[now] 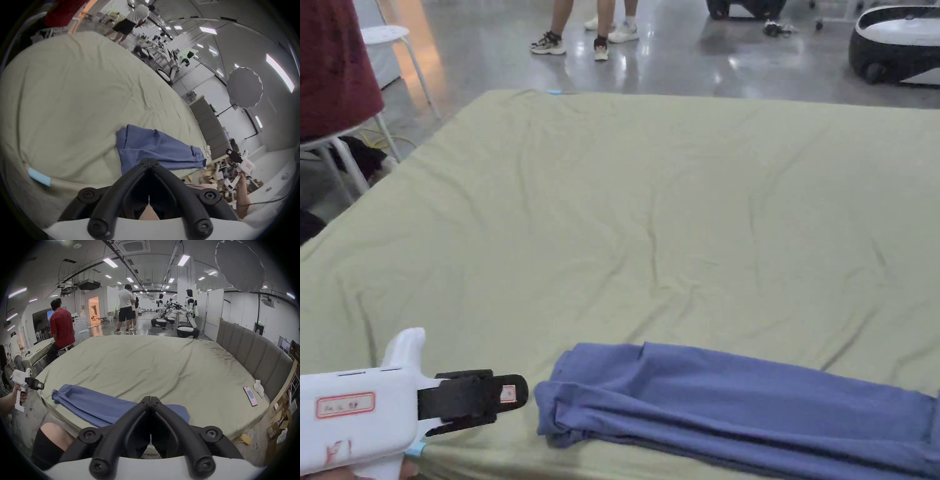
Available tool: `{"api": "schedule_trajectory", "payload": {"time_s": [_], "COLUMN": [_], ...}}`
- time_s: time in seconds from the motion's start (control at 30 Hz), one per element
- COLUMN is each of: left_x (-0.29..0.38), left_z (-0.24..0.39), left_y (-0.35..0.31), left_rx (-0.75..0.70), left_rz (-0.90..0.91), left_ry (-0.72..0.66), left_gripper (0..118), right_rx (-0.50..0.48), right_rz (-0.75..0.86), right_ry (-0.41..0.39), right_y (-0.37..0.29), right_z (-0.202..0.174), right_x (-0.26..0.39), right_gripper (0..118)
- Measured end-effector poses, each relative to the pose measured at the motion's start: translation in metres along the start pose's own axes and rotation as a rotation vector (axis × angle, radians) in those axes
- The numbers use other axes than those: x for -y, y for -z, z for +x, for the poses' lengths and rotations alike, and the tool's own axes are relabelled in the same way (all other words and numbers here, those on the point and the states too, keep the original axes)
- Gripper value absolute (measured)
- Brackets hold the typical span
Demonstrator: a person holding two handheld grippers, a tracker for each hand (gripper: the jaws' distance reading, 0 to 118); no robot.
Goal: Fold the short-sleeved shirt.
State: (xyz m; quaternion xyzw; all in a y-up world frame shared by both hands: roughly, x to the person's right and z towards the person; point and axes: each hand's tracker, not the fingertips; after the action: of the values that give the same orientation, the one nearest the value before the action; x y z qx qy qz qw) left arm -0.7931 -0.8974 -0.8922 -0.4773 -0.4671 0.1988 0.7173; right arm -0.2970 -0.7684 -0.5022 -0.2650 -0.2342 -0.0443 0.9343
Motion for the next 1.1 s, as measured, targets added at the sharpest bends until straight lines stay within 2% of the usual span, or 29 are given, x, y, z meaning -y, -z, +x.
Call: {"api": "schedule_trajectory", "payload": {"time_s": [0.1,0.13,0.17,0.2,0.23,0.33,0.37,0.53,0.57,0.6,0.63,0.67,0.7,0.77,0.87,0.97,1.1], "left_x": [-0.012,-0.015,-0.018,-0.02,-0.021,-0.019,-0.024,-0.028,-0.028,-0.029,-0.027,-0.025,-0.022,-0.021,-0.027,-0.041,-0.062], "left_z": [-0.038,-0.05,-0.063,-0.074,-0.08,-0.097,-0.108,-0.086,-0.08,-0.074,-0.066,-0.064,-0.072,-0.076,-0.076,-0.076,-0.082], "left_y": [0.019,0.026,0.033,0.042,0.05,0.079,0.086,0.131,0.141,0.149,0.153,0.161,0.164,0.167,0.145,0.117,0.076], "left_rx": [0.142,0.193,0.233,0.241,0.222,0.24,0.297,0.381,0.385,0.379,0.322,0.229,0.175,0.277,0.25,0.219,0.044], "left_rz": [-0.045,-0.065,-0.088,-0.11,-0.14,-0.174,-0.17,-0.221,-0.243,-0.277,-0.27,-0.261,-0.249,-0.286,-0.229,-0.191,-0.152], "left_ry": [-0.154,-0.215,-0.273,-0.29,-0.276,-0.285,-0.29,-0.256,-0.223,-0.191,-0.164,-0.147,-0.176,-0.261,-0.208,-0.192,-0.156], "left_gripper": [3,21,68,103,118,117,117,117,115,106,75,3,4,4,4,4,4], "right_rx": [0.006,0.006,0.009,0.015,0.021,0.028,0.038,0.024,0.021,0.013,0.005,-0.016,-0.048,-0.089,-0.1,-0.134,-0.178], "right_rz": [-0.006,-0.005,-0.004,-0.008,-0.009,-0.021,-0.027,-0.076,-0.084,-0.091,-0.095,-0.101,-0.113,-0.122,-0.112,-0.111,-0.093], "right_ry": [-0.04,-0.041,-0.038,-0.031,-0.021,-0.001,-0.003,0.021,0.015,0.008,0.004,0.003,0.006,-0.001,-0.061,-0.069,-0.092], "right_y": [-0.001,-0.001,-0.003,-0.003,-0.003,-0.001,0.002,0.024,0.027,0.031,0.034,0.036,0.037,0.04,0.039,0.038,0.037], "right_z": [-0.017,-0.02,-0.019,-0.023,-0.025,-0.029,-0.033,-0.045,-0.046,-0.051,-0.055,-0.059,-0.061,-0.068,-0.077,-0.079,-0.077], "right_x": [-0.002,-0.002,-0.006,-0.006,-0.006,-0.007,-0.005,-0.001,-0.003,-0.004,-0.004,-0.006,-0.01,-0.012,-0.014,-0.016,-0.018], "right_gripper": [0,0,0,0,0,0,0,0,0,0,0,0,0,0,0,0,0]}}
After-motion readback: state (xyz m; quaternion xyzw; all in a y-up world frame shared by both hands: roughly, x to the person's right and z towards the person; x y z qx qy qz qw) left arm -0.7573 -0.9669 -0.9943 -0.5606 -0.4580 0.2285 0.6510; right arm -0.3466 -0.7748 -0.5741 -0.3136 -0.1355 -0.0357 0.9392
